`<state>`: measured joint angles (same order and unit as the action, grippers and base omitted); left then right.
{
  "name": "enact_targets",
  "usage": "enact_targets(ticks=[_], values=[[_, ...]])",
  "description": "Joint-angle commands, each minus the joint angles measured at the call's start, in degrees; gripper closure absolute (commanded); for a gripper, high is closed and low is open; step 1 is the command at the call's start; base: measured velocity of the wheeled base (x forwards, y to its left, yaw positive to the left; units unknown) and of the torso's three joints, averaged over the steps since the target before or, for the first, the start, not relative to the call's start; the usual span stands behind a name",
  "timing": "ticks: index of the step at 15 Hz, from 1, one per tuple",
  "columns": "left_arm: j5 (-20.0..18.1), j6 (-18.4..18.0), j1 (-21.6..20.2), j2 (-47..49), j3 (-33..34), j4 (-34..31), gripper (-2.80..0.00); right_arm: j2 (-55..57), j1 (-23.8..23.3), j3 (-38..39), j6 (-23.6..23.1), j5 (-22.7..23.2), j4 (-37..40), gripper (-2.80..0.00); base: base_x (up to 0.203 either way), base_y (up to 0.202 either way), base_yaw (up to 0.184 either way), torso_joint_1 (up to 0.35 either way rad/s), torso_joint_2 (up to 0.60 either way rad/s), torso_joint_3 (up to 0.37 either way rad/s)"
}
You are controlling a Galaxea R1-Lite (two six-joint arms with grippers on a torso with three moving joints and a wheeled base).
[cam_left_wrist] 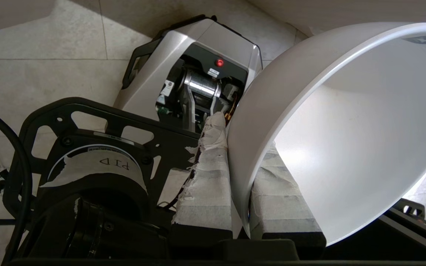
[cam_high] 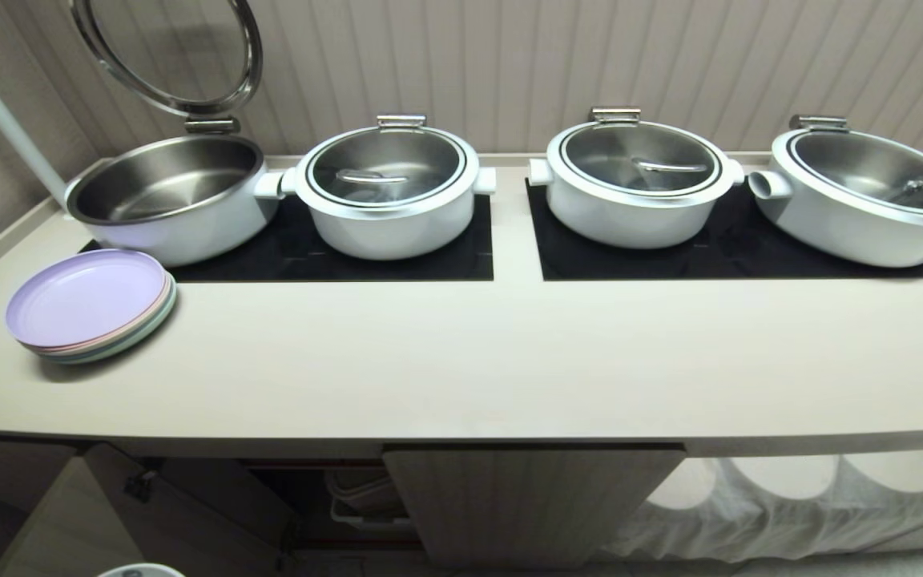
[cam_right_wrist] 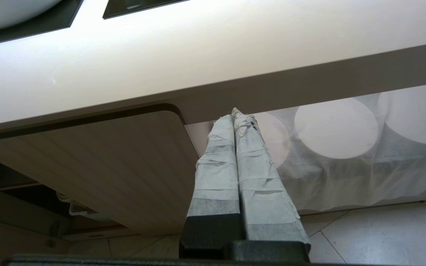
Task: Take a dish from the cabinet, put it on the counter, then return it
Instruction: Put it back into the cabinet
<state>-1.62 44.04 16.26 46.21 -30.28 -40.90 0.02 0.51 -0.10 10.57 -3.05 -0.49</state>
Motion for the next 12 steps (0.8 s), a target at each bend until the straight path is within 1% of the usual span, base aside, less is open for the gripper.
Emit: enact_targets(ticks=[1,12], values=[[0.0,0.5,0.0,0.2,0.2,-0.2,0.00,0.0,0.0,0.0,0.2,0.0,0.0,0.00,0.000,0.000,0.000,-0.059,0.05,0.063],[-0.2,0.6,0.0,-0.1,0.4,-0.2,0.00,0.0,0.0,0.0,0.2,0.0,0.0,0.00,0.000,0.000,0.000,-0.075,0.16,0.079]])
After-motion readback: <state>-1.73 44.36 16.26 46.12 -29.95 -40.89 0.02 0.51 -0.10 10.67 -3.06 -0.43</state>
